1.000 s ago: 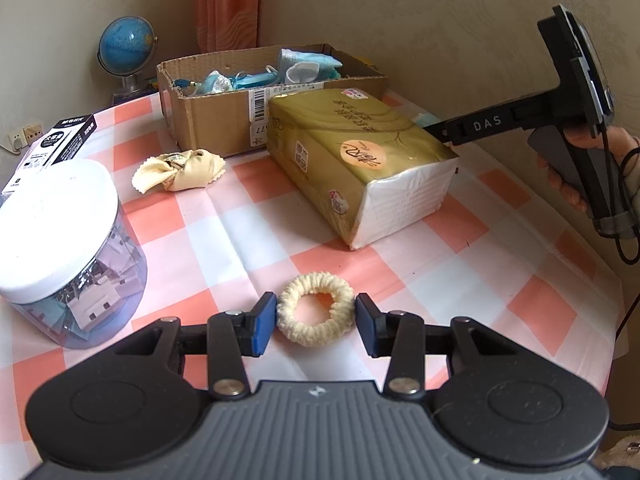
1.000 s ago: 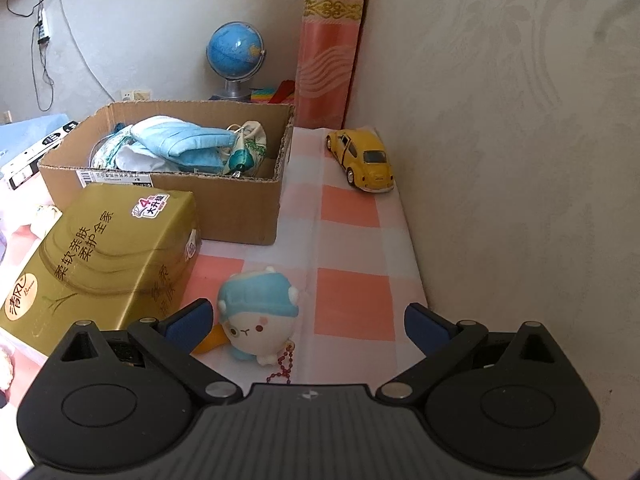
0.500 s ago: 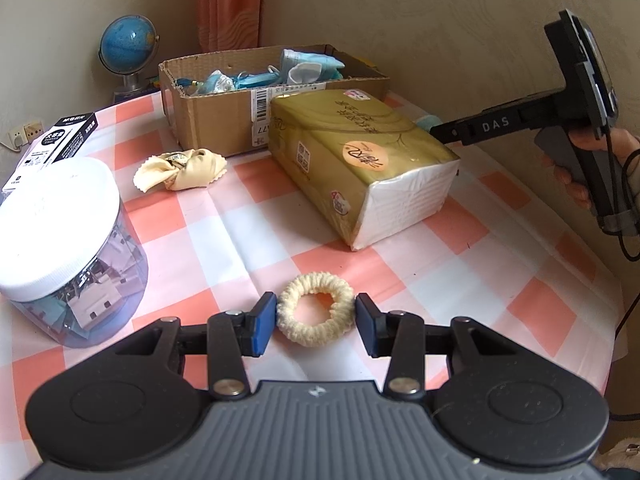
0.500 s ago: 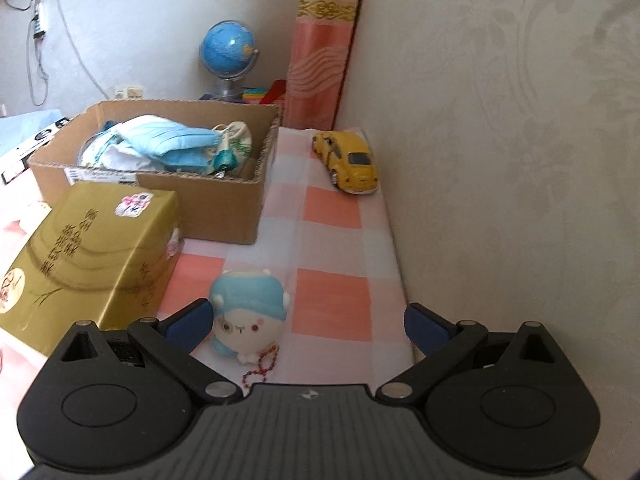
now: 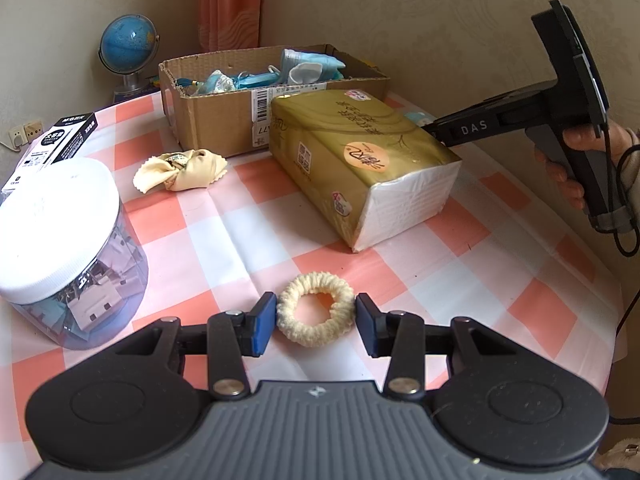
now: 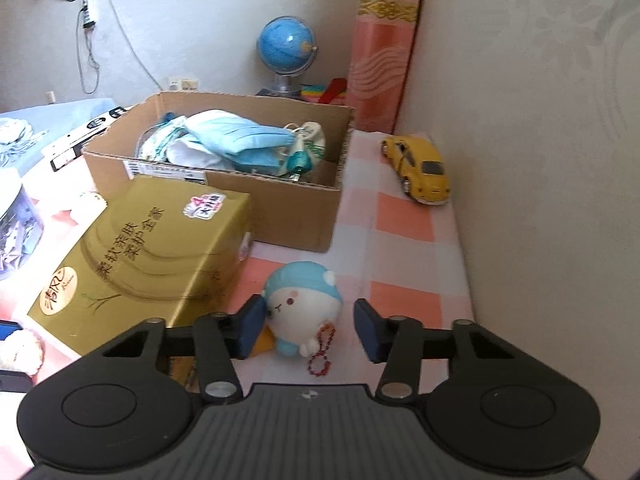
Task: Organize soft objects
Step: 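Lower the right tool over the white-and-blue plush toy and close on it, then carry the plush toy into the cardboard box and open the right tool while the left holds the scrunchie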
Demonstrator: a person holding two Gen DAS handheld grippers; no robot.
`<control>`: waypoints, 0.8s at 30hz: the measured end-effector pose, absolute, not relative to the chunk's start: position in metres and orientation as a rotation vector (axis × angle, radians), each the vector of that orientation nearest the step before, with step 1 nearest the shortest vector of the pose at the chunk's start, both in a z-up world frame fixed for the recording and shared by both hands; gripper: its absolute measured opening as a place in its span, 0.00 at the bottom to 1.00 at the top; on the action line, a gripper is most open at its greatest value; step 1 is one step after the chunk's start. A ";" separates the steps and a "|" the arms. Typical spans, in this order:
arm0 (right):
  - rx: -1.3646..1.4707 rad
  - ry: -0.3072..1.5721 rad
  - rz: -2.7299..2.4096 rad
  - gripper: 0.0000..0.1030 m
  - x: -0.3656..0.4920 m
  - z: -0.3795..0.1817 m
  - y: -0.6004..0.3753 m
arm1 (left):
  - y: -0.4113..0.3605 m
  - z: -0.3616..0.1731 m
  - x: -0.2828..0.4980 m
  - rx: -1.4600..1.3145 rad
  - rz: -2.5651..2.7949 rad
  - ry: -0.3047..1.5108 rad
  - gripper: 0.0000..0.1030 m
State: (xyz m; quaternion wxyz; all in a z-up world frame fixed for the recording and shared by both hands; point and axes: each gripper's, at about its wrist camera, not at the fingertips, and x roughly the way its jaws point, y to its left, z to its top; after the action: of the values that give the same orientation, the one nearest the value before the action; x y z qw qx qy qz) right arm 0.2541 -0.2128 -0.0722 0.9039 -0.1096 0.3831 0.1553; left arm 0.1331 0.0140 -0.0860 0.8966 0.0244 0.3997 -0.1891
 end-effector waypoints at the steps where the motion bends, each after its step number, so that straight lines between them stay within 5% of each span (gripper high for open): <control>1: -0.233 0.790 0.320 0.45 0.254 -0.072 -0.212 | 0.014 -0.086 0.133 0.052 -0.392 0.828 0.41; 24: -0.272 0.704 0.328 0.43 0.200 -0.025 -0.215 | 0.019 -0.053 0.122 0.104 -0.440 0.784 0.33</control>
State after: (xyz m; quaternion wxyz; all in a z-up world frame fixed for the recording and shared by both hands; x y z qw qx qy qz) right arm 0.1998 -0.2150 -0.0249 0.9164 -0.1323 0.3423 0.1596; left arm 0.1222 0.0193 -0.0527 0.8994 0.0503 0.3786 -0.2127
